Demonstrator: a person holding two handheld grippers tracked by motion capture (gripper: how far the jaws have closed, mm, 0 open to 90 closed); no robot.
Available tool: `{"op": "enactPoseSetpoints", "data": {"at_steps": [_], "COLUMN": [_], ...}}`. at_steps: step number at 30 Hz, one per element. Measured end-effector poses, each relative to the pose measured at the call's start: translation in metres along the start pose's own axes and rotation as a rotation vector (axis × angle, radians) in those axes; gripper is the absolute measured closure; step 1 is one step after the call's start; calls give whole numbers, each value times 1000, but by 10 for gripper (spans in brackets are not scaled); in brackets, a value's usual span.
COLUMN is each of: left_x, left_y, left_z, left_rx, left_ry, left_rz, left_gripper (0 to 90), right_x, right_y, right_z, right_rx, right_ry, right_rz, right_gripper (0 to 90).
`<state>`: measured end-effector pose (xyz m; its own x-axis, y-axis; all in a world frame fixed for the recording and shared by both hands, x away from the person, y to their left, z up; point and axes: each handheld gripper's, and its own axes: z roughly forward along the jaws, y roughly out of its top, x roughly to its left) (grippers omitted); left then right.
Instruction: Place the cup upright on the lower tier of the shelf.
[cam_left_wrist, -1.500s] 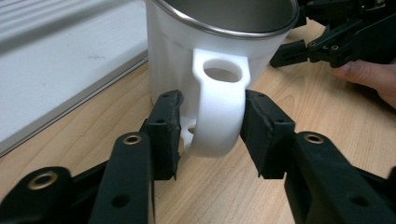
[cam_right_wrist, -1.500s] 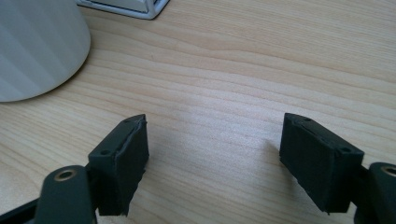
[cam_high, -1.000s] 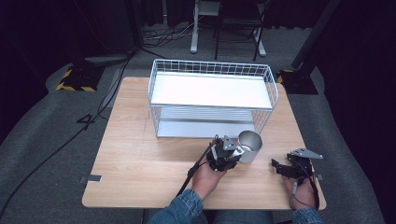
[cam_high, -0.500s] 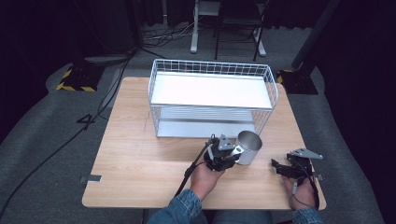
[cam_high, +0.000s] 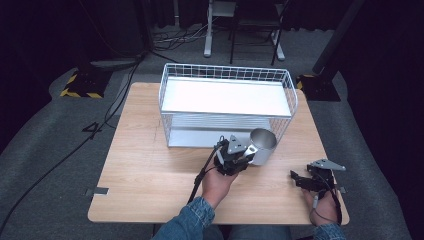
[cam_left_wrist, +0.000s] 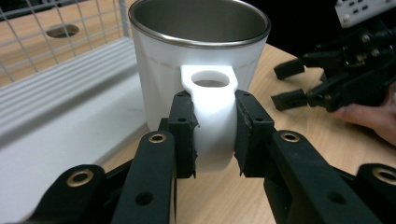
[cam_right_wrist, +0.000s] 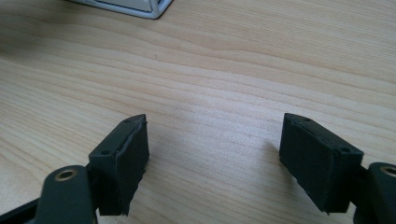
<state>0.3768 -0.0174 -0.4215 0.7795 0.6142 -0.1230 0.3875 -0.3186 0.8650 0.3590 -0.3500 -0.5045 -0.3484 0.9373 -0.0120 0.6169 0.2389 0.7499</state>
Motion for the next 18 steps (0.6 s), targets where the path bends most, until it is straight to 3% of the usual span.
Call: {"op": "enactPoseSetpoints", "data": {"at_steps": [7,18], "left_x": [7,20], "left_y": [10,23], "left_z": [6,21], "left_rx": [-31,-102], "left_ry": [51,85], "left_rz": [-15,-45], "left_gripper": [721,720], "right_x": [0,0], "right_y": [0,0], "right_z": [0,0], "right_rx": [0,0], "right_ry": [2,12], "right_rz": [-1,-10], "right_gripper": [242,241]}}
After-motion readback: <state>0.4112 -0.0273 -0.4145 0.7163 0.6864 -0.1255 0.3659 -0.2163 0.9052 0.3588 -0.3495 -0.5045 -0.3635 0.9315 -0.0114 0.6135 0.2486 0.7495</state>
